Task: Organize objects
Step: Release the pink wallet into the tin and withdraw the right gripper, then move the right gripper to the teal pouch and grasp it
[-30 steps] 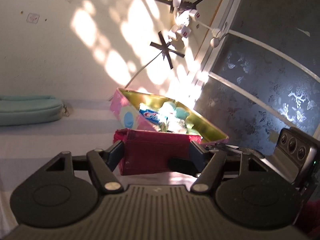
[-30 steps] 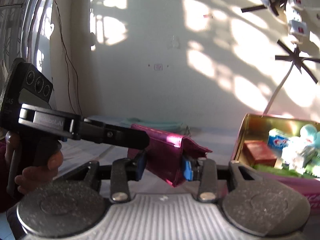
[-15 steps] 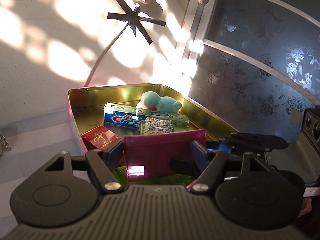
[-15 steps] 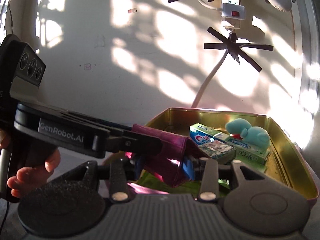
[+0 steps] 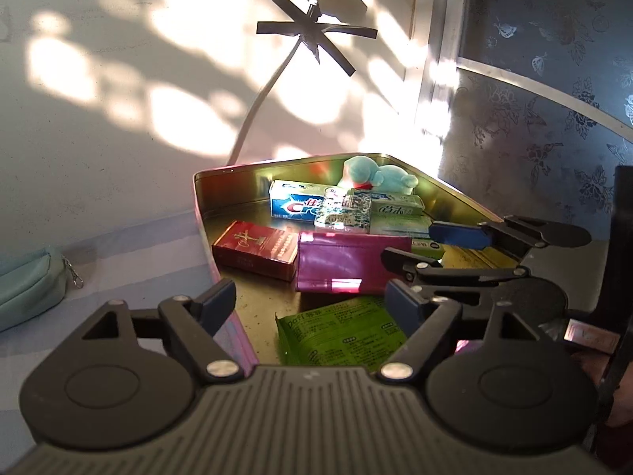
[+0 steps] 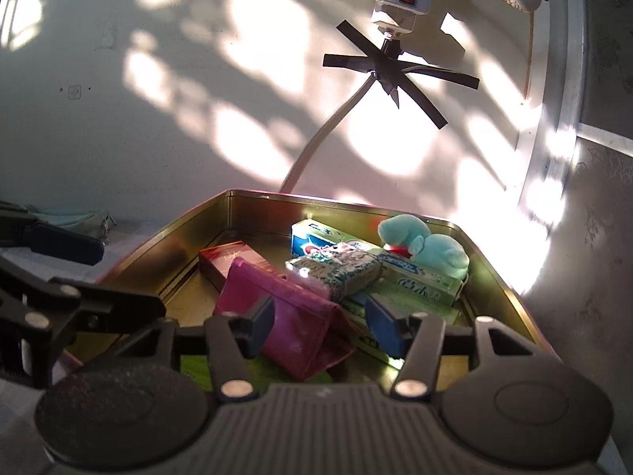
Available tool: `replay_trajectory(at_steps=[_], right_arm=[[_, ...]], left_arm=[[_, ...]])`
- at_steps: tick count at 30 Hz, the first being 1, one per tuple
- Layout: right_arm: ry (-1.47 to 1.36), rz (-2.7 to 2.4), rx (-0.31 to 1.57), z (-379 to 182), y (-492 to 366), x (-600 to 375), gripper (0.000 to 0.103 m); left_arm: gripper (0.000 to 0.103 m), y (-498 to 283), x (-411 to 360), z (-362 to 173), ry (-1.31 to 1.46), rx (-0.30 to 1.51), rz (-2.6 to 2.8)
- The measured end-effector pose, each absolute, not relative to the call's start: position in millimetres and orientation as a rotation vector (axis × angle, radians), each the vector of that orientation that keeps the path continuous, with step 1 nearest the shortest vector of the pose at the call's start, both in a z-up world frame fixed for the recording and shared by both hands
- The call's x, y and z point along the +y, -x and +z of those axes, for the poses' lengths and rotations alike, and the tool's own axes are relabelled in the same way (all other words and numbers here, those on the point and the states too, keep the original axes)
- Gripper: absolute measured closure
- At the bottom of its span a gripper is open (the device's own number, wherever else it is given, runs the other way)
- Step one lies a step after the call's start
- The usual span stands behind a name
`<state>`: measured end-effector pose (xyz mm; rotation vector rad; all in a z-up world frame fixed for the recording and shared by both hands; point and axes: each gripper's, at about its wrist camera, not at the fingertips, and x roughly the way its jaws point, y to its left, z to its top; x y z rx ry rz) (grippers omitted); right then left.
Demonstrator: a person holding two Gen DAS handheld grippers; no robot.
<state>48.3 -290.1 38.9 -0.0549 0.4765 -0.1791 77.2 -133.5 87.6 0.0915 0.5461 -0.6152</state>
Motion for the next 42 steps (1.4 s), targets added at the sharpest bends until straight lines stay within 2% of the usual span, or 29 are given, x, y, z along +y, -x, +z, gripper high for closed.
replay_trajectory(at_steps=[9,17,28,42], right_arm=[[-0.254,-0.170,0.395,46.5,30.6,-299.5,0.049],[-0.332,-0.140,0.435,38.3,63.2,-287.3,0.047],[-0.322,-0.017,0.540,24.4,48.5,-234.2,0.047],[-0.233,0.209,0.695,11.9,-15.5,-133.8,0.047]], left_arm=[[0.019,-39.6,-124.0,83.2,-0.084,0.586,-0.563],[0.018,-20.0,-104.7,70.2,-0.128,0.587,-0.496],[0.017,-25.3,-32.7,47.1,-0.146,0.611,-0.327],[0.017,-67.8,74.8,35.3,-0.097,0.627,-0.077]])
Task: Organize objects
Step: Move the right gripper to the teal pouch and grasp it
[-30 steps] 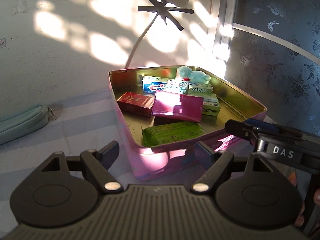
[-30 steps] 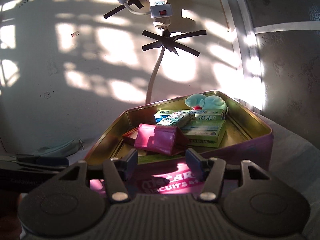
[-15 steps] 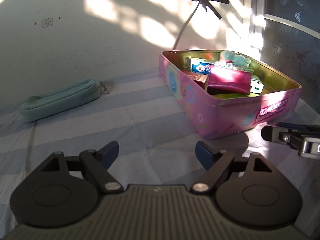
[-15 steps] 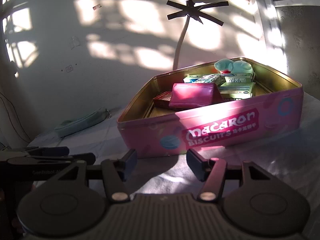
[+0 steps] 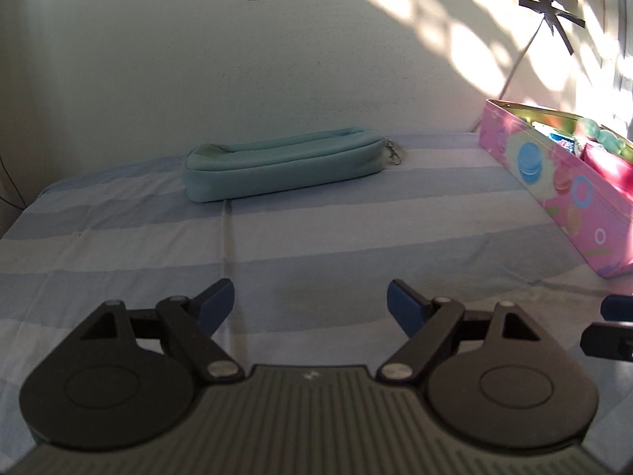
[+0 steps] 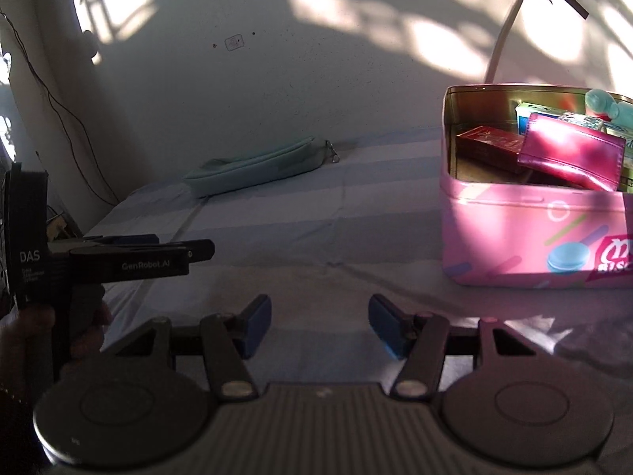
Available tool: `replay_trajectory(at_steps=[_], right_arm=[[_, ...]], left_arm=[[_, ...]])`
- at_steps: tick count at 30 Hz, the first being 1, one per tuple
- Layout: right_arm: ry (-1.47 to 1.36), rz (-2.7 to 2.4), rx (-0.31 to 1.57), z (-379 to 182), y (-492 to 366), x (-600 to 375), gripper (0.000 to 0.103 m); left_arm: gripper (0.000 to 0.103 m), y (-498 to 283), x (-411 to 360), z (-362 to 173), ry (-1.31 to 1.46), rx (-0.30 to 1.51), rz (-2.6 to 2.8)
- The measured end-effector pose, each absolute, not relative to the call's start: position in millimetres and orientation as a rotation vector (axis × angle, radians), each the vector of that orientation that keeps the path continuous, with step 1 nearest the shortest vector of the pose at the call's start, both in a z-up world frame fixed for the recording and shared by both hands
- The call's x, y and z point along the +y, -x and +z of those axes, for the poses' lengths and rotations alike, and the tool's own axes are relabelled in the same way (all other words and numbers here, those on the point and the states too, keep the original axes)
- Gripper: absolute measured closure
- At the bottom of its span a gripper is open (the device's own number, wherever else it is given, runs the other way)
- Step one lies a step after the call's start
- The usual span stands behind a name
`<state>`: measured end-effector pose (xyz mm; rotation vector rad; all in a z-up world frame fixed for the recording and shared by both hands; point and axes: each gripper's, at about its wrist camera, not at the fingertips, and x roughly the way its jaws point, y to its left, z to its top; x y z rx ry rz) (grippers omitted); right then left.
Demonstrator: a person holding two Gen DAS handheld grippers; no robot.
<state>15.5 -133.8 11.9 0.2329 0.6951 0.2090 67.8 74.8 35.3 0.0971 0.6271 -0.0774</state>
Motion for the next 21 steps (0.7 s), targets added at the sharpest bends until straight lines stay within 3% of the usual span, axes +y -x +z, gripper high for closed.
replay_trajectory(at_steps=[13,21], right_arm=[[-0.187,0.241,0.764,5.4,-89.5,-87.8,0.045],[-0.099,0.183,0.702,-1.3,-132.3,-75.6,0.040]], left_arm=[[0.015,-90.0,147.4,22.7,0.055,0.643,0.050],[0.012,-93.9,152.8,20.9,0.087,0.646,0.039]])
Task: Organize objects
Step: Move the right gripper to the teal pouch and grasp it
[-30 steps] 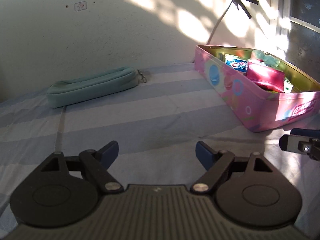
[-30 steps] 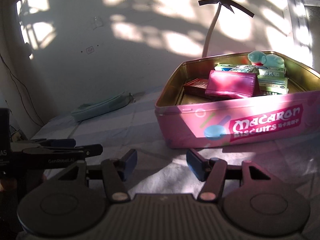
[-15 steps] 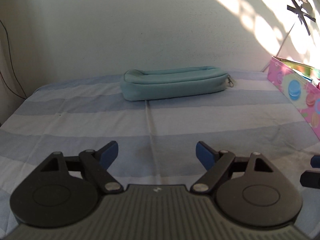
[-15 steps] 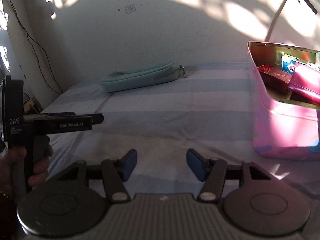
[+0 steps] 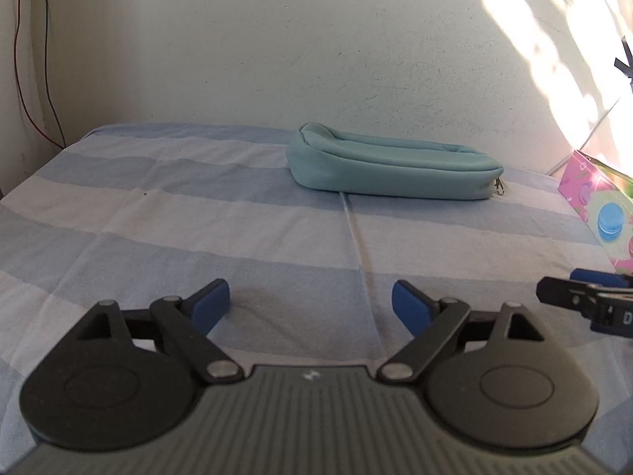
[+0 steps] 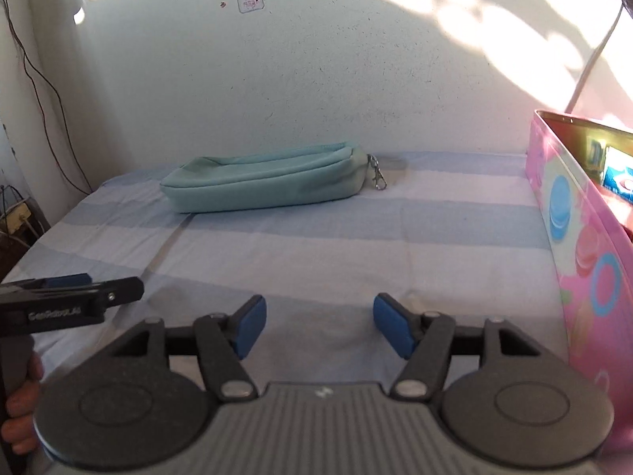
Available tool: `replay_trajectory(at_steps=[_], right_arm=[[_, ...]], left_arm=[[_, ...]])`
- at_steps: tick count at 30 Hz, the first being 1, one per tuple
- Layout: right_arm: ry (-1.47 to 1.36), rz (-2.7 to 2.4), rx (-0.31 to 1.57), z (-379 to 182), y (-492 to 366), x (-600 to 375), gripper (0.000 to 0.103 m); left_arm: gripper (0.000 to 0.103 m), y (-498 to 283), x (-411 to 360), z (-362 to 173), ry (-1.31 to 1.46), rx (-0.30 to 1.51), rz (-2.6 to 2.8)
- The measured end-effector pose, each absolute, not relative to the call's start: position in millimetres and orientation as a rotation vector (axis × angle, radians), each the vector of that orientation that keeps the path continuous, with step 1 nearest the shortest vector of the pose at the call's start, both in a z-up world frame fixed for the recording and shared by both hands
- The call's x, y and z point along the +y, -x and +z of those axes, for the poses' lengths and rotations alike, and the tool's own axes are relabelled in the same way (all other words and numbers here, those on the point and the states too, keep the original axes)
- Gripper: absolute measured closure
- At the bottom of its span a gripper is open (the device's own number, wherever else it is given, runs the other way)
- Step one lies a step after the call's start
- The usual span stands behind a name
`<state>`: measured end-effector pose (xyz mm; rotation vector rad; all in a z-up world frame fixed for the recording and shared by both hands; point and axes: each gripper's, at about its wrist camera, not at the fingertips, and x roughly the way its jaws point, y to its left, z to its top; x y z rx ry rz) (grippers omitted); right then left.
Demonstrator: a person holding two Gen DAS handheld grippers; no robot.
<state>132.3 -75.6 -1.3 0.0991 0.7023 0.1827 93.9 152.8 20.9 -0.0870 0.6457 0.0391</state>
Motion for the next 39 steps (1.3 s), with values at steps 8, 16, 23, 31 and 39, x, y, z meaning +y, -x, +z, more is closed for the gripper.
replay_trajectory(at_steps=[8,16,23,31,39], right_arm=[[-0.120,0.167,0.696,-4.6,-154.5,-73.5,0.031],[-0.233,0.199,0.683,-5.4,-154.2,-86.2,0.030],[-0.345,0.179,0.676,-4.8,-173.1,-99.5,0.027],[-0.580,0.142,0.666,-13.3,-247.4,-118.2,0.025],[-0.363,0.149,0.723,-16.9,-305.9,-77.9,0.054]], left_arm=[[0.009,-94.3,154.9,20.5,0.094,0.648,0.033],[0.008,-93.2,154.7,20.9,0.095,0.647,0.033],[0.006,-93.5,154.9,20.7,0.096,0.647,0.034],[0.004,-96.1,155.3,20.8,0.108,0.650,0.031],[0.002,-98.1,159.9,22.0,0.131,0.648,0.020]])
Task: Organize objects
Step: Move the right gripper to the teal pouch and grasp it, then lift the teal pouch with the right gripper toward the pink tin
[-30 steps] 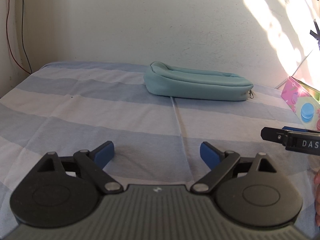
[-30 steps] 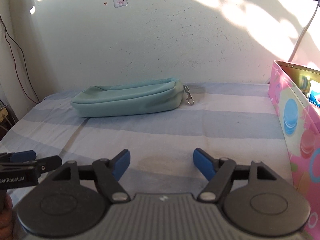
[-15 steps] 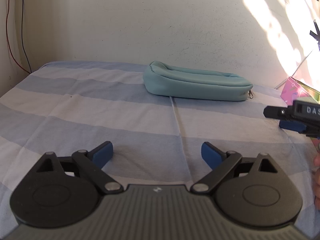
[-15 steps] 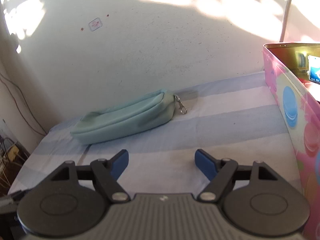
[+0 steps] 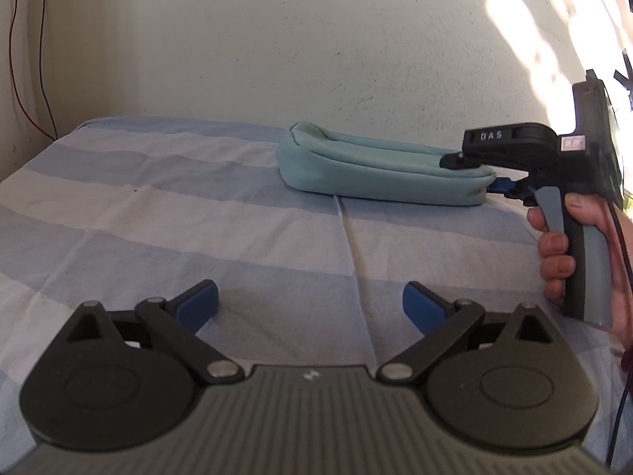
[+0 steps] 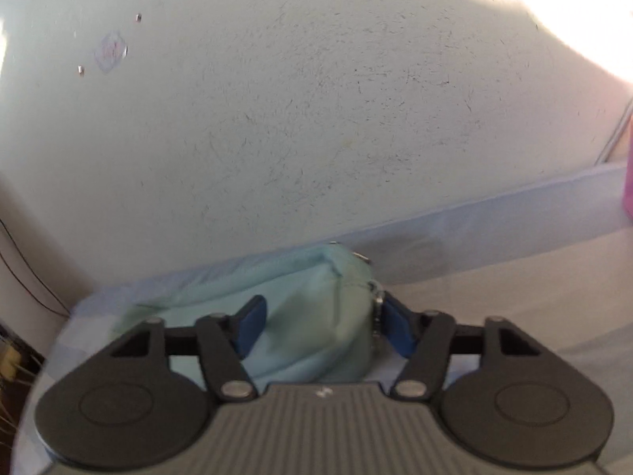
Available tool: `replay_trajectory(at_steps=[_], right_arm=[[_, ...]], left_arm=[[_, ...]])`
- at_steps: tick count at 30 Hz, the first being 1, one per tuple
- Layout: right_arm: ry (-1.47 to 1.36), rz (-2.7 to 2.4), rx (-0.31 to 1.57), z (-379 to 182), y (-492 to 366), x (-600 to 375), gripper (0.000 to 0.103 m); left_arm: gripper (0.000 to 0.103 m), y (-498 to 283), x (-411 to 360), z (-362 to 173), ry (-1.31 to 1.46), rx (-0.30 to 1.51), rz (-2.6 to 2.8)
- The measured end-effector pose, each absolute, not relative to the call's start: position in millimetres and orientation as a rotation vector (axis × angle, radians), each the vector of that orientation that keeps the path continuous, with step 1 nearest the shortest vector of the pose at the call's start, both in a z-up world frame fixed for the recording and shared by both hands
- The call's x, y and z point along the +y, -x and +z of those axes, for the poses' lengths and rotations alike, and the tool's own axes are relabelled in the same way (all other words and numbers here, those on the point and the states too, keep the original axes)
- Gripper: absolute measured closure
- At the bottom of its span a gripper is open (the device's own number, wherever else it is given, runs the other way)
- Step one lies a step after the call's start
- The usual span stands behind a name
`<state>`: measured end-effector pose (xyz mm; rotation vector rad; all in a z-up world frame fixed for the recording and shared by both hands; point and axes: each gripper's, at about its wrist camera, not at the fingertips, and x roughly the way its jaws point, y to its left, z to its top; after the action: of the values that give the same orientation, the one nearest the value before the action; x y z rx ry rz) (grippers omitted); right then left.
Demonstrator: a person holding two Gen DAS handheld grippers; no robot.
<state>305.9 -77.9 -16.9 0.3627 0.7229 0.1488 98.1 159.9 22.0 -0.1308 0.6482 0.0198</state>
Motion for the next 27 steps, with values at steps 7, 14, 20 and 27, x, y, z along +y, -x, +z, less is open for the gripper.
replay_trajectory(at_steps=[7,14,20,27], right_arm=[[-0.401,0.200,0.696,-17.4,-239.9,-85.6,0.067],[-0.440,0.282,0.703,-9.1,-121.7,-120.8,0.068],[-0.381,0.147,0.613,0.3,-18.5,-170.7,0.068],[-0.420,0.013,0.590,2.6,49.9,-222.8,0.058]], left_arm=[[0.003,-92.0,211.0,36.5,0.305,0.512,0.227],[0.003,-83.0,200.5,42.1,0.313,0.448,0.064],[0.005,-71.2,141.2,38.5,0.124,0.476,-0.241],[0.007,-60.8,101.2,40.6,0.241,0.596,-0.514]])
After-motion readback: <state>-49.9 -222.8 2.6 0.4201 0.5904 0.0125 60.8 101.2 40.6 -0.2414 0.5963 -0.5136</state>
